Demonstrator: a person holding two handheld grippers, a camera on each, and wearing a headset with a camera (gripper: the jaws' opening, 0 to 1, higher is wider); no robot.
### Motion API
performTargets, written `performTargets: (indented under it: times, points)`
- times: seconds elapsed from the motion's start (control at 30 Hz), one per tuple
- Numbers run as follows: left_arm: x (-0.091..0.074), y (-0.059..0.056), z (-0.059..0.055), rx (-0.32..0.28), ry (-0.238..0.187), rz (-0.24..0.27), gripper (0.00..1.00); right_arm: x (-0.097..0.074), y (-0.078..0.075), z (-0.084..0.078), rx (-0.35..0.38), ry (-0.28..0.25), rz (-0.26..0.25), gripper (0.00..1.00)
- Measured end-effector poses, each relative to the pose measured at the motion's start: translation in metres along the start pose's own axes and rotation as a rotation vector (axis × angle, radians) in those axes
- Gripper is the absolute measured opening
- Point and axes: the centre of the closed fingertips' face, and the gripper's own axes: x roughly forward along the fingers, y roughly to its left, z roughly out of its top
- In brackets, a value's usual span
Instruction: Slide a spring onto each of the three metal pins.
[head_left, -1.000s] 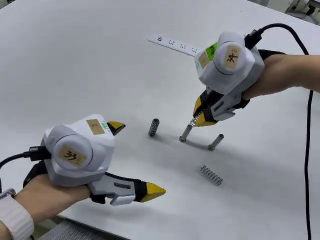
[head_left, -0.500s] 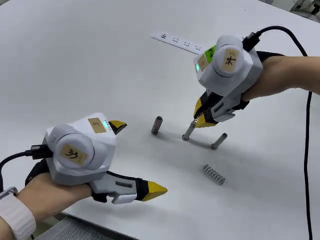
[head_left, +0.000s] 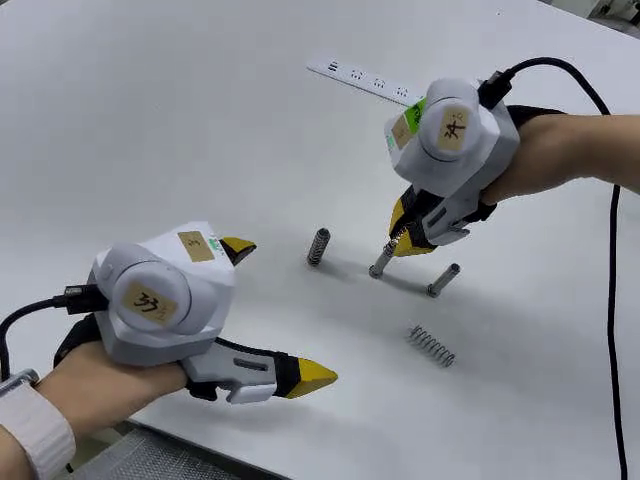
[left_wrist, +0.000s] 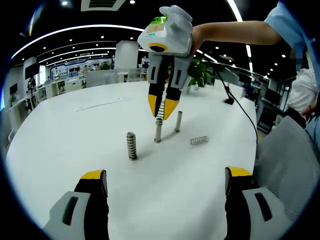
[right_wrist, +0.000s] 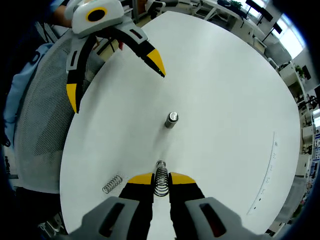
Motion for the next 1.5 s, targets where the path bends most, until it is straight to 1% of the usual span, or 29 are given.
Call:
performTargets:
  times: [0.13,0.2,0.27,0.33,0.47,0.57,0.83,0.93,1.0,1.07,1.27,1.4,1.47,1.5]
  points:
    - [0.0,0.0,-0.001,0.0,0.002,-0.001,1.0,0.006,-0.003,0.0,-0.004,0.011,0.006,0.12]
    - [0.0,0.001,-0.001,-0.002,0.0,-0.001,1.0,0.005,-0.002,0.002,-0.01,0.016,0.007,0.12]
    - [0.0,0.001,-0.001,0.0,-0.002,0.0,1.0,0.01,0.0,0.0,-0.012,0.022,0.011,0.12]
    - [0.0,0.002,0.0,-0.001,-0.003,0.0,1.0,0.012,-0.001,0.0,-0.013,0.026,0.016,0.12]
    - [0.0,0.005,0.002,-0.003,-0.008,0.006,1.0,0.019,0.0,-0.001,-0.012,0.034,0.019,0.13]
    - [0.0,0.008,0.003,-0.005,-0.011,0.008,1.0,0.024,0.001,-0.003,-0.018,0.05,0.019,0.13]
    - [0.0,0.008,0.003,-0.008,-0.013,0.008,1.0,0.036,0.002,-0.004,-0.014,0.066,0.03,0.13]
    - [0.0,0.008,0.003,-0.009,-0.012,0.008,1.0,0.039,0.003,-0.006,-0.009,0.066,0.025,0.13]
    - [0.0,0.009,0.003,-0.011,-0.013,0.009,1.0,0.041,0.003,-0.007,-0.006,0.066,0.028,0.13]
    - [0.0,0.009,0.002,-0.013,-0.012,0.01,1.0,0.043,0.0,-0.007,-0.007,0.07,0.024,0.13]
    - [0.001,0.009,0.004,-0.014,-0.014,0.009,1.0,0.042,0.001,-0.005,-0.01,0.073,0.025,0.13]
    - [0.001,0.01,0.006,-0.011,-0.018,0.009,1.0,0.043,0.002,-0.006,-0.002,0.076,0.029,0.13]
    - [0.001,0.01,0.005,-0.008,-0.016,0.009,1.0,0.046,0.001,-0.007,0.001,0.067,0.033,0.13]
    - [0.001,0.01,0.005,-0.007,-0.016,0.009,1.0,0.044,0.002,-0.006,0.004,0.067,0.032,0.13]
